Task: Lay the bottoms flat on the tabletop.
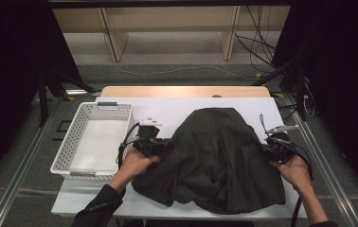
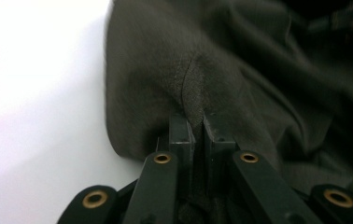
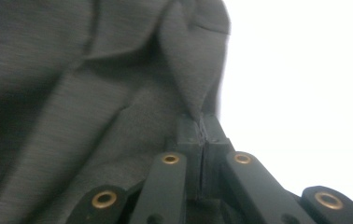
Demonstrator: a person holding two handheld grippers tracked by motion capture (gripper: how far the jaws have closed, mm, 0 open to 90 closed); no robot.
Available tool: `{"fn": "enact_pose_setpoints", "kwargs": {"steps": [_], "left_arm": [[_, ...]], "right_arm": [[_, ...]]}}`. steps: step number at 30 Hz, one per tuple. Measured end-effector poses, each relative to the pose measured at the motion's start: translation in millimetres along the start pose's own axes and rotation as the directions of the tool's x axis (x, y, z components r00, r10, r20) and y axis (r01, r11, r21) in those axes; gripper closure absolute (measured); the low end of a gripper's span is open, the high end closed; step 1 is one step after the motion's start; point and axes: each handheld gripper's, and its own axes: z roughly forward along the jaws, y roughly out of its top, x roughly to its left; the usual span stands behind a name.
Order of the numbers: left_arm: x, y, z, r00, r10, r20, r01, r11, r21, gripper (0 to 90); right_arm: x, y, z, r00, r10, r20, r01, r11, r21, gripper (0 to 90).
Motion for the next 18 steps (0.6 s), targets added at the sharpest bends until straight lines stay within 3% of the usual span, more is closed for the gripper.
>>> {"fn": "enact_pose_setpoints", "kwargs": {"steps": [5,9,12,13,16,18], "left_arm": [[-18.5,-22.8,13.2,0.9986,0.052,0.005,-0.052,0.9966,0.064,82.8],[-36.7,-35.6,24.9,0.9946,0.103,-0.013,-0.101,0.9911,0.087,82.2],[-43.0,-38.6,30.4,0.9914,0.130,-0.015,-0.128,0.9855,0.112,81.7],[-43.0,-38.5,31.2,0.9926,0.120,-0.017,-0.118,0.9868,0.111,81.1],[-41.9,-41.0,35.2,0.9937,0.112,-0.013,-0.109,0.9869,0.118,79.7],[-42.8,-44.3,41.1,0.9943,0.105,-0.018,-0.102,0.9872,0.123,78.9]], "right_arm": [[-20.5,-19.8,-2.4,0.9983,0.017,0.055,-0.019,0.999,0.030,89.6],[-24.7,-31.8,-3.9,0.9986,0.028,0.044,-0.030,0.998,0.052,89.6],[-24.3,-31.5,-6.6,0.9987,0.030,0.041,-0.032,0.998,0.045,89.1],[-23.9,-30.6,-7.1,0.9985,0.038,0.040,-0.040,0.998,0.042,86.9],[-21.4,-24.2,-10.8,0.9979,0.057,0.031,-0.057,0.998,0.000,64.0],[-16.9,-16.4,-15.3,0.9981,0.057,0.022,-0.056,0.998,-0.042,56.6]]}}
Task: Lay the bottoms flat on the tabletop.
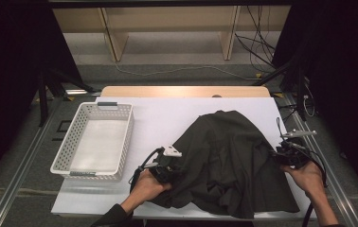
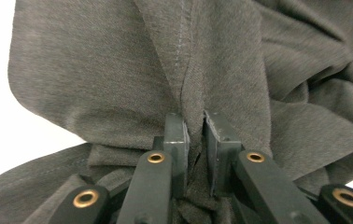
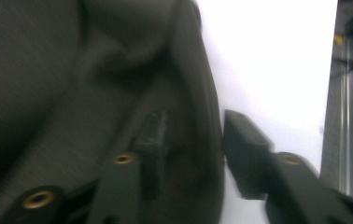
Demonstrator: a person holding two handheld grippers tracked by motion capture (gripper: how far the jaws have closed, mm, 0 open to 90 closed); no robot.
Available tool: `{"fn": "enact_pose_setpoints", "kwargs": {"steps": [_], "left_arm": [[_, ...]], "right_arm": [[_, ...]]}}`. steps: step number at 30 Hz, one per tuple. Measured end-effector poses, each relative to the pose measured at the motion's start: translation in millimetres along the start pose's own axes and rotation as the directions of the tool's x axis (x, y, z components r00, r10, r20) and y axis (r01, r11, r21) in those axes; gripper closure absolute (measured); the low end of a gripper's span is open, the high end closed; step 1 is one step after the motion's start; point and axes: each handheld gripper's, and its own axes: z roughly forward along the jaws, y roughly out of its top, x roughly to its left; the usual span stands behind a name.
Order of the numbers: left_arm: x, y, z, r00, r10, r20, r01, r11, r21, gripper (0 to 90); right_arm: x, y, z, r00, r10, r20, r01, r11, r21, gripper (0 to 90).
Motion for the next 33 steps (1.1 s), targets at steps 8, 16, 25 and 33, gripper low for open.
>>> {"fn": "enact_pose_setpoints", "kwargs": {"steps": [8,16,25,33], "left_arm": [[1.2,5.9,-4.7,0.9996,0.019,0.023,-0.020,0.9994,0.030,66.8],[11.9,37.2,-51.3,0.9994,0.023,0.025,-0.022,0.9991,-0.036,47.6],[39.3,53.2,-28.4,0.9816,-0.116,-0.151,0.114,0.9932,-0.024,40.0],[72.6,35.2,19.0,0.9525,-0.233,-0.196,0.261,0.9564,0.131,26.5]], "right_arm": [[31.4,29.6,-4.4,0.9917,-0.030,-0.125,0.022,0.997,-0.070,45.6],[51.5,42.8,0.5,0.9918,-0.071,-0.107,0.064,0.995,-0.073,43.5],[23.9,33.4,15.9,0.9990,-0.008,-0.044,0.008,1.000,-0.010,40.0],[13.1,28.1,24.0,0.9996,0.008,-0.025,-0.007,1.000,0.021,39.0]]}}
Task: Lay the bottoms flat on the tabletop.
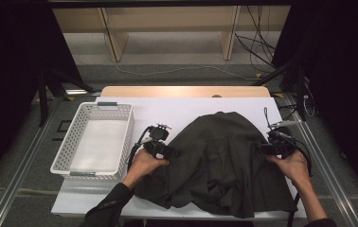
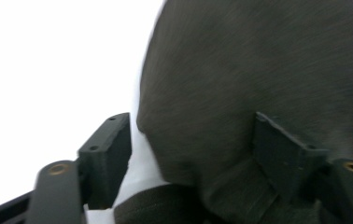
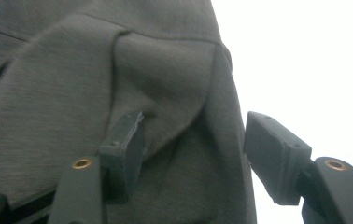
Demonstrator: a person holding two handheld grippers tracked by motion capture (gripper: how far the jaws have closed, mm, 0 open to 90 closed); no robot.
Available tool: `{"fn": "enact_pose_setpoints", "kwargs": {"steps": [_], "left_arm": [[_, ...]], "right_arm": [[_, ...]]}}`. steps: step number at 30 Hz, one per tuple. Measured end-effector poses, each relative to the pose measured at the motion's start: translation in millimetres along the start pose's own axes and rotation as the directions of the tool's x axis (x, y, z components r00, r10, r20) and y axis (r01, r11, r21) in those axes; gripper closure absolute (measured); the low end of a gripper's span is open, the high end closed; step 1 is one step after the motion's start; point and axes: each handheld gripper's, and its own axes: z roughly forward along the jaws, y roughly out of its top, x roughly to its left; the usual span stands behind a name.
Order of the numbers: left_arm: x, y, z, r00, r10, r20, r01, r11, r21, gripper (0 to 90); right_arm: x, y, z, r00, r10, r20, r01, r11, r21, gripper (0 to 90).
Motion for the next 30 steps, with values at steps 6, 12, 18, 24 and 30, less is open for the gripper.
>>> {"fn": "enact_pose_setpoints", "kwargs": {"steps": [6,12,18,24,30], "left_arm": [[7.5,-2.7,10.6,0.9990,-0.013,0.042,0.012,0.9999,0.011,45.5],[3.1,-4.1,6.9,0.9937,0.040,0.104,-0.033,0.9968,-0.073,81.3],[12.7,1.7,-14.9,0.9979,0.032,0.056,-0.020,0.9802,-0.197,83.9],[17.4,7.8,-39.9,0.9990,0.044,-0.002,-0.042,0.9568,-0.288,84.3],[12.7,9.8,-49.5,0.9979,0.063,-0.015,-0.064,0.9411,-0.332,84.1]], "right_arm": [[-6.0,0.3,10.7,0.9999,0.016,-0.003,-0.016,1.000,0.025,36.6],[-11.7,1.2,25.0,0.9991,0.025,-0.035,-0.023,0.997,0.070,35.6],[-7.7,-2.9,29.9,0.9922,-0.009,-0.124,0.023,0.994,0.111,78.8],[-1.6,-6.7,11.0,0.9947,-0.065,-0.079,0.071,0.994,0.083,86.0],[-9.3,-20.3,-14.7,0.9977,-0.067,-0.013,0.068,0.996,0.056,86.2]]}}
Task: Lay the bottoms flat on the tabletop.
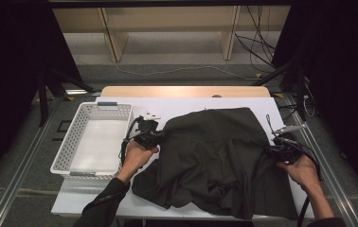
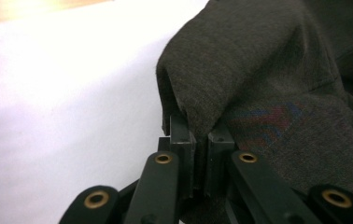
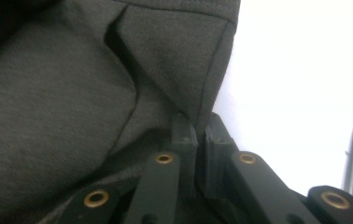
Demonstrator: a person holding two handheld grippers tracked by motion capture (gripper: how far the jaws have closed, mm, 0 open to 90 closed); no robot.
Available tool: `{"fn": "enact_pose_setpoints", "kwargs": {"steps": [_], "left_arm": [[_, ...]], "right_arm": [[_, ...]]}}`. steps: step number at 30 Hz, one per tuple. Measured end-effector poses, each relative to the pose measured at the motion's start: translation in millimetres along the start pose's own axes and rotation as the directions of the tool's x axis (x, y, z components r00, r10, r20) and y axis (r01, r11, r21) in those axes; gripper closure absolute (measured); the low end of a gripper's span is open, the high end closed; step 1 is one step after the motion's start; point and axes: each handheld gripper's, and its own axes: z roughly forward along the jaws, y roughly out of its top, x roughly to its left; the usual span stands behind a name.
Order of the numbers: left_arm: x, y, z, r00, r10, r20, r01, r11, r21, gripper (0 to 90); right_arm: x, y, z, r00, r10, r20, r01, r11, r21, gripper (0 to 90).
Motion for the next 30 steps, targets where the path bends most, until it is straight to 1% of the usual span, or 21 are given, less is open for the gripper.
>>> {"fn": "enact_pose_setpoints", "kwargs": {"steps": [2,3,4,6,7,8,10,12,14,15,18,20,21,22,24,25,26,27,28,29,30], "left_arm": [[-4.9,-2.3,4.6,0.9999,0.015,0.004,-0.015,0.9999,0.006,83.7],[-7.0,-4.2,8.5,0.9999,0.014,0.002,-0.014,0.9999,0.009,83.4],[-9.0,-6.3,12.6,0.9999,0.016,0.000,-0.016,0.9997,0.019,82.9],[-11.9,-10.9,19.7,0.9994,0.036,0.000,-0.036,0.9981,0.050,81.9],[-13.2,-13.0,22.6,0.9993,0.037,-0.002,-0.037,0.9979,0.053,81.3],[-13.6,-14.2,24.1,0.9994,0.036,-0.002,-0.036,0.9974,0.062,79.7],[-11.6,-13.7,24.8,0.9999,0.012,0.005,-0.012,0.9967,0.080,70.2],[-7.6,-12.3,20.6,0.9995,-0.022,0.021,0.020,0.9970,0.074,67.1],[-5.0,-10.9,13.5,0.9988,-0.038,0.031,0.035,0.9963,0.078,56.6],[-3.6,-11.0,8.4,0.9988,-0.036,0.034,0.033,0.9957,0.087,52.7],[-2.1,-14.9,-6.8,0.9985,-0.050,0.023,0.048,0.9960,0.075,44.2],[-3.8,-19.5,-12.3,0.9992,-0.030,0.025,0.027,0.9934,0.111,40.2],[-6.0,-23.4,-12.9,0.9990,-0.026,0.037,0.021,0.9911,0.131,38.9],[-8.3,-27.9,-12.5,0.9984,-0.015,0.054,0.006,0.9865,0.164,37.6],[-14.6,-37.5,-7.2,0.9965,0.021,0.081,-0.040,0.9710,0.236,33.9],[-17.1,-42.0,-3.5,0.9961,0.040,0.078,-0.059,0.9633,0.262,31.5],[-18.9,-46.2,0.7,0.9959,0.047,0.077,-0.068,0.9557,0.286,30.0],[-20.3,-50.0,5.4,0.9958,0.042,0.082,-0.065,0.9492,0.308,30.0],[-21.1,-53.9,10.1,0.9944,0.042,0.097,-0.071,0.9429,0.325,32.1],[-22.1,-58.2,13.8,0.9914,0.048,0.122,-0.087,0.9386,0.334,39.5],[-23.5,-62.7,16.9,0.9865,0.060,0.152,-0.109,0.9342,0.340,52.0]], "right_arm": [[-3.8,-10.0,-0.9,0.9999,0.013,0.004,-0.013,1.000,0.013,86.1],[-5.2,-15.2,0.2,0.9998,0.021,0.003,-0.021,1.000,0.021,86.2],[-5.9,-19.9,1.8,0.9998,0.020,0.004,-0.020,0.999,0.029,86.2],[-5.1,-26.1,3.9,0.9998,0.022,-0.003,-0.022,0.998,0.051,86.2],[-4.1,-27.8,4.4,0.9999,0.016,-0.006,-0.015,0.998,0.053,86.1],[-2.3,-28.4,4.4,0.9999,0.013,-0.004,-0.013,0.998,0.056,86.1],[-1.0,-27.2,5.2,1.0000,0.003,0.004,-0.004,0.998,0.058,84.9],[-2.7,-24.3,5.4,0.9997,0.022,0.007,-0.022,0.999,0.048,78.1],[-6.5,-19.7,3.9,0.9989,0.047,-0.009,-0.047,0.999,0.024,60.1],[-8.4,-16.8,2.0,0.9980,0.061,-0.017,-0.061,0.998,0.003,54.0],[-12.2,-6.7,-3.3,0.9962,0.073,-0.049,-0.075,0.996,-0.055,45.0],[-12.8,0.3,-0.1,0.9959,0.074,-0.052,-0.077,0.996,-0.053,42.4],[-12.3,2.5,3.6,0.9961,0.068,-0.056,-0.071,0.996,-0.048,41.1],[-11.3,3.9,8.5,0.9967,0.059,-0.056,-0.061,0.998,-0.033,39.7],[-8.5,5.1,19.5,0.9980,0.040,-0.049,-0.040,0.999,0.000,35.2],[-7.4,5.2,24.2,0.9977,0.038,-0.056,-0.037,0.999,0.014,33.8],[-5.9,5.0,27.8,0.9973,0.036,-0.063,-0.035,0.999,0.025,33.9],[-4.3,4.7,30.7,0.9976,0.030,-0.063,-0.028,0.999,0.037,34.9],[-3.0,4.3,33.2,0.9978,0.027,-0.060,-0.024,0.998,0.051,39.5],[-2.1,3.3,35.5,0.9974,0.031,-0.065,-0.027,0.997,0.067,45.3],[-1.3,2.0,37.8,0.9966,0.037,-0.074,-0.031,0.996,0.084,51.9]]}}
